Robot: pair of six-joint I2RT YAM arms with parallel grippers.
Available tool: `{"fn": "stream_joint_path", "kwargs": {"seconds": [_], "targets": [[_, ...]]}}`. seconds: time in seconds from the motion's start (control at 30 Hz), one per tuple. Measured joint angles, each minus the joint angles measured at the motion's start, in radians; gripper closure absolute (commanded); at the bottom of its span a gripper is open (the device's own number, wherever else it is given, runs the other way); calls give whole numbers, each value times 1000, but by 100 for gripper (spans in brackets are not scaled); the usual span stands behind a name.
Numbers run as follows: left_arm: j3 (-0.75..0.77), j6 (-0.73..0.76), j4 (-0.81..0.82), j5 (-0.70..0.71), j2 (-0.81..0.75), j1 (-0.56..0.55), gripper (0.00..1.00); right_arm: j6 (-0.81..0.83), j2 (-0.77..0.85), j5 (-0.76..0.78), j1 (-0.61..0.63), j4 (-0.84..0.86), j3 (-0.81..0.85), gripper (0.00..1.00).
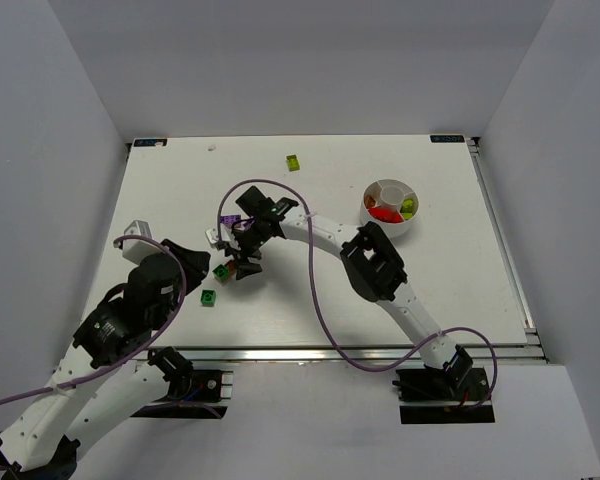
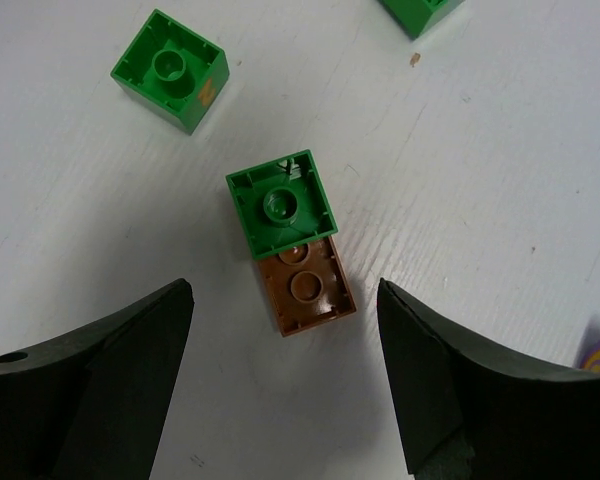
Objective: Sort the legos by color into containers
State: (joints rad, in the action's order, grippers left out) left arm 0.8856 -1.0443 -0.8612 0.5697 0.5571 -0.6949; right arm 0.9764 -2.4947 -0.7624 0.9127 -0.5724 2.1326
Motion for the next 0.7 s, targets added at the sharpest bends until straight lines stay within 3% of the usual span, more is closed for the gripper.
{"fn": "stream_joint_path", "kwargs": {"seconds": [0.17,0.3,0.37,0.53,0.7], "targets": [[0,-5,-1,0,-3,0,61,26,-11,5,16,-1,5,25],[0,-10,-4,-1,-3,0,61,30,-43,3,24,-1,22,39],[0,-13,-4,-1,-3,0,61,36,-44,8,26,-3,23,41],[0,-16,1,-2,-8,0,60,69,-39,9,25,-3,11,67],[-28,-19,34,-17,-11,0,56,109,39,30,20,-3,-109,91]]}}
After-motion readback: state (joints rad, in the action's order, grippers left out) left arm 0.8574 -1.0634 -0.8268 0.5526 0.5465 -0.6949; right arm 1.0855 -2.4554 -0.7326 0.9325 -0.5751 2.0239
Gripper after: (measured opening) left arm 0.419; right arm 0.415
